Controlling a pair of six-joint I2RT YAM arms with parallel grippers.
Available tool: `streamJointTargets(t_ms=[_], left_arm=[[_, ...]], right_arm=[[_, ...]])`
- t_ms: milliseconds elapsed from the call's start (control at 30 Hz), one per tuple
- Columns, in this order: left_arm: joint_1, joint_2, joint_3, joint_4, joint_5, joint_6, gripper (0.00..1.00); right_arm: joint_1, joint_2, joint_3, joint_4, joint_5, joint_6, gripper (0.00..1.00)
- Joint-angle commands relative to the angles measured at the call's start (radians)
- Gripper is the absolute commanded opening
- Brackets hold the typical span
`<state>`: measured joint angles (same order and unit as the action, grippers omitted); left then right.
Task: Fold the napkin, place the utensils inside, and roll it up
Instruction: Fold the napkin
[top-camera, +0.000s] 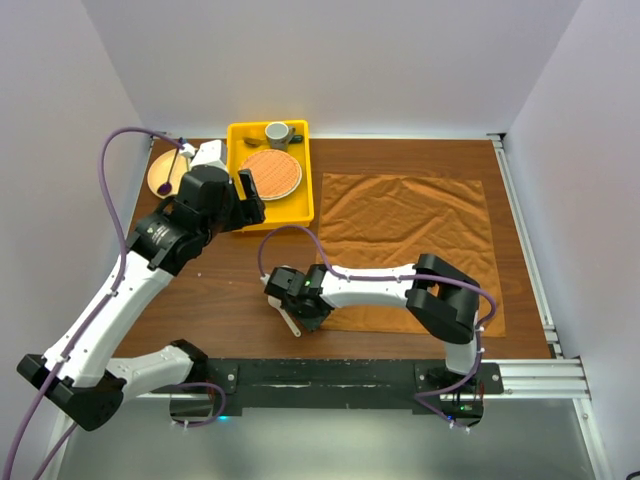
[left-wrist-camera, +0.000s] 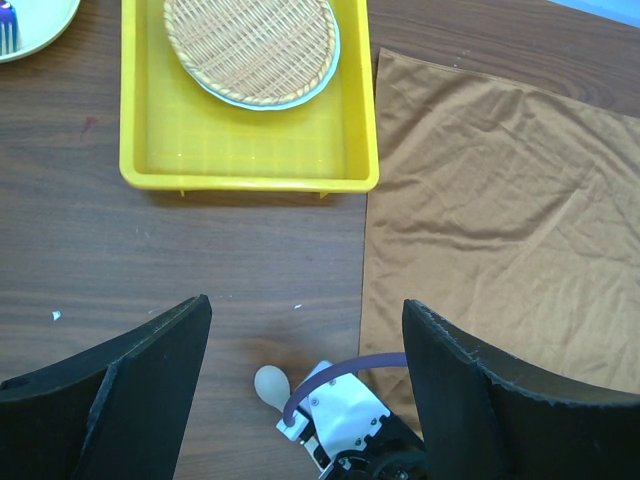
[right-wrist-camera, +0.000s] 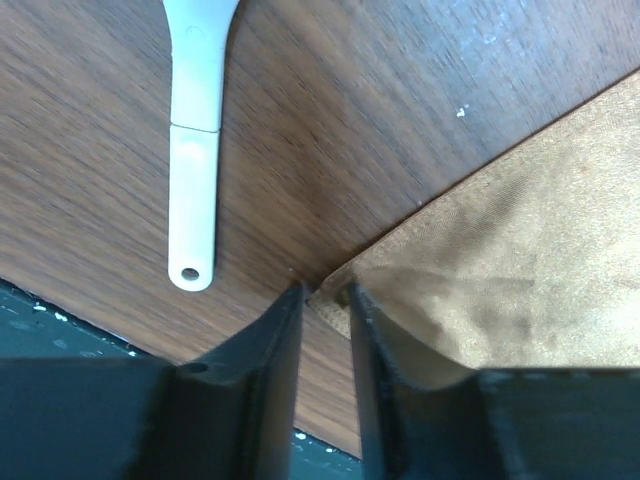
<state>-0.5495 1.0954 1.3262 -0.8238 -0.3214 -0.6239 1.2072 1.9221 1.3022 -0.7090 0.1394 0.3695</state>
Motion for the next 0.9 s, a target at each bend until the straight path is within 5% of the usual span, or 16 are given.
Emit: streamJointTargets(t_ms=[0, 133, 333, 500, 667, 867], left_arm=[[0.011, 0.001, 0.011, 0.040, 0.004, 0.032, 0.83], [0.011, 0.008, -0.001, 0.048, 0.019, 0.036, 0.83], [0.010, 0.023, -0.030, 0.078, 0.047, 0.069, 0.82], [0.011, 0.029, -0.058, 0.098, 0.053, 0.138, 0.82], [0.011, 0.029, -0.077, 0.123, 0.082, 0.188, 0.83], [0.011, 0.017, -0.162, 0.141, 0.114, 0.194, 0.83]], right_arm=[[0.003, 0.011, 0.000, 0.019, 0.063, -0.009, 0.18], [0.003, -0.026, 0.043, -0.042, 0.104, -0.004, 0.01], [-0.079, -0.155, 0.065, -0.124, 0.192, 0.069, 0.00], [-0.400, -0.251, 0.029, -0.121, 0.233, 0.056, 0.00], [-0.731, -0.178, 0.132, -0.096, 0.308, -0.053, 0.00], [-0.952, -0.060, 0.316, -0.038, 0.312, -0.122, 0.00]])
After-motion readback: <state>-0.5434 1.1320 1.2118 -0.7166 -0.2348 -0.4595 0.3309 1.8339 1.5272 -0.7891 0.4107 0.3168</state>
